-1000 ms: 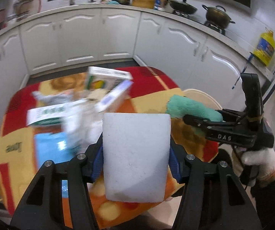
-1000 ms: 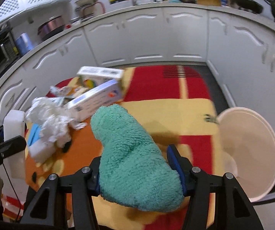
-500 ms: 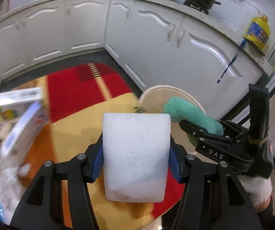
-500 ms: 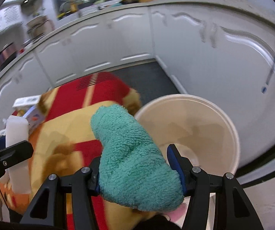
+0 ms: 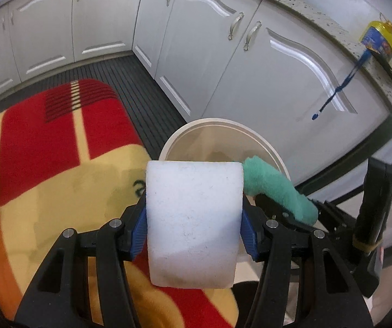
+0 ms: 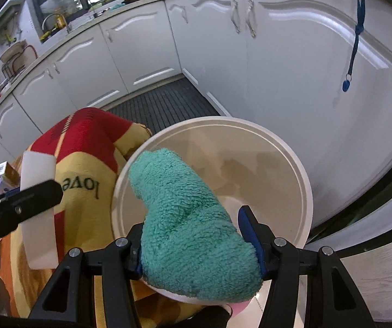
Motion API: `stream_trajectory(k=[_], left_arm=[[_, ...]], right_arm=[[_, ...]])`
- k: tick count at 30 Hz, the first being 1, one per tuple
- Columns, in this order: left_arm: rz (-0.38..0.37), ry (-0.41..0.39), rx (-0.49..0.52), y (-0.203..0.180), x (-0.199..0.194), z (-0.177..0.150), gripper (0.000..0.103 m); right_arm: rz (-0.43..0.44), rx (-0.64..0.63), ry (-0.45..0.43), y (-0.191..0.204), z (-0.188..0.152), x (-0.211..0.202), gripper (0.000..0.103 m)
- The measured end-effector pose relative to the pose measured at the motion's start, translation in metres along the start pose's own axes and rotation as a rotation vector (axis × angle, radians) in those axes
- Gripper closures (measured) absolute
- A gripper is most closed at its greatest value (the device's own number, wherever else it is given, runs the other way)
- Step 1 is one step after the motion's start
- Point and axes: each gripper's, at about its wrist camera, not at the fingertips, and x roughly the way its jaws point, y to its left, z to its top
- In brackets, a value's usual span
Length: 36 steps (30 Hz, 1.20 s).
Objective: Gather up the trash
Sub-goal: 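Carry the sponge and towel over the white bin and open both grippers, then move both grippers back from the bin to the table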
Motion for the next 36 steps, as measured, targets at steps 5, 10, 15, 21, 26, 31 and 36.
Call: stream_trajectory(k=[5,10,15,21,26,31,36], left_arm=[[-0.043,0.006,-0.033,0.001,0.018,0.008,0.047],[-0.098,0.022,-0.063,0.003,0.026,0.010,0.037],[-0.106,0.022,-0.058,0.003,0.026,0.009,0.034],[-0.068,-0.013,-0.033,0.001,0.016,0.006,0.034],[-0.028,-0.046,-0.020,0.004,0.005,0.001,0.034],[0.005,-0.075,-0.021,0.010,-0.006,-0.005,0.034],[0.043,-0.095,-0.008,0.014,-0.018,-0.012,0.034]], right_arm=[[-0.036,0.028,0.012,-0.003,0.000,0.011,0.044],[-0.043,0.060,0.019,-0.010,0.000,0.017,0.042],[-0.046,0.044,0.014,-0.007,0.000,0.019,0.037],[-0.040,0.034,0.015,-0.004,-0.003,0.016,0.030],[-0.042,0.027,0.015,-0.002,-0.005,0.012,0.026],[-0.046,0.021,0.013,0.001,-0.008,0.008,0.024],[-0.040,0.028,0.021,0.004,-0.008,0.003,0.019]])
